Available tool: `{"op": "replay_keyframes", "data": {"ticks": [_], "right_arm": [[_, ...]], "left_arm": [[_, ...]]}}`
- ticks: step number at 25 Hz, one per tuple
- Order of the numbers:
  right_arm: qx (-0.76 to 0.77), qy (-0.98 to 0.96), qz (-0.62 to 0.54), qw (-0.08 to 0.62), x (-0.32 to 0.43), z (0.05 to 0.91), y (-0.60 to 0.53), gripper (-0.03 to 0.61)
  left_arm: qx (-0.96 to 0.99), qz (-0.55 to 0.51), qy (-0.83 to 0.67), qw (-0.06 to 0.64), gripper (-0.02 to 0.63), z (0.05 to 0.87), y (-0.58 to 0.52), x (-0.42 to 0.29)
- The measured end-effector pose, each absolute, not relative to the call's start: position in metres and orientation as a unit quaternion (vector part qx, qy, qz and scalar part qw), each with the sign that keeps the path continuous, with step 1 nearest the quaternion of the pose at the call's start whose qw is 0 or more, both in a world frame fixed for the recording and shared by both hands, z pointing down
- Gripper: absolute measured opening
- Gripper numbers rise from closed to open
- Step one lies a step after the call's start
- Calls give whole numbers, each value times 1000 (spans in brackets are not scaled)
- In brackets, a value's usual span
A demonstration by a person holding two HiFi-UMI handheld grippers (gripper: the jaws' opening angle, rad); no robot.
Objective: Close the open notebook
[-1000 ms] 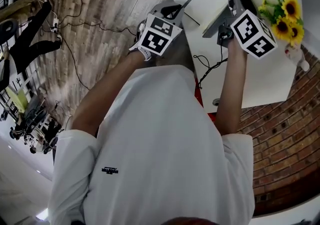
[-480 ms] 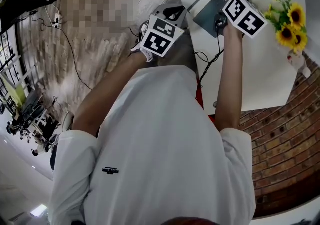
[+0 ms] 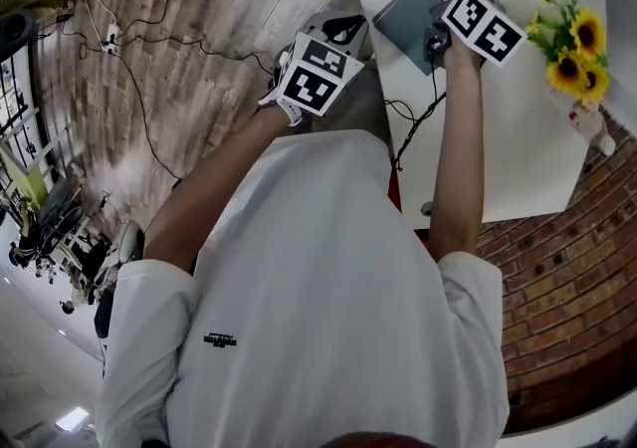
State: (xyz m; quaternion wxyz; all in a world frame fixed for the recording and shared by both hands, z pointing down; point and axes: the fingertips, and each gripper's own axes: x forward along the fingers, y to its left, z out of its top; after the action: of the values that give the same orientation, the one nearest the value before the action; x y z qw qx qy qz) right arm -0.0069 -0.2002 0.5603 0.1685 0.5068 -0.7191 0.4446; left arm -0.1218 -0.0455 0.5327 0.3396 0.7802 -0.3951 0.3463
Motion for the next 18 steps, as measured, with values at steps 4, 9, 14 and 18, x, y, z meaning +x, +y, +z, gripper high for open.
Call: {"op": "replay_keyframes", "data": {"ticks": [4,9,14,18], "right_arm": [[510,-716,434,196,-2,565,-200,90],[510,-718,422,215,-3,564,-207,25],[506,-717,438,195,-6,549,-206,12],[508,-713,459,148,1,528,-186,11]], "left_arm": [[784,345,-389,339,17,529,-42,-114],[788,342,-390,331,18,520,-39,-110],[789,340,-393,329,17,512,-35,-112],[786,339,-396,333,17,505,-32,-115]]}}
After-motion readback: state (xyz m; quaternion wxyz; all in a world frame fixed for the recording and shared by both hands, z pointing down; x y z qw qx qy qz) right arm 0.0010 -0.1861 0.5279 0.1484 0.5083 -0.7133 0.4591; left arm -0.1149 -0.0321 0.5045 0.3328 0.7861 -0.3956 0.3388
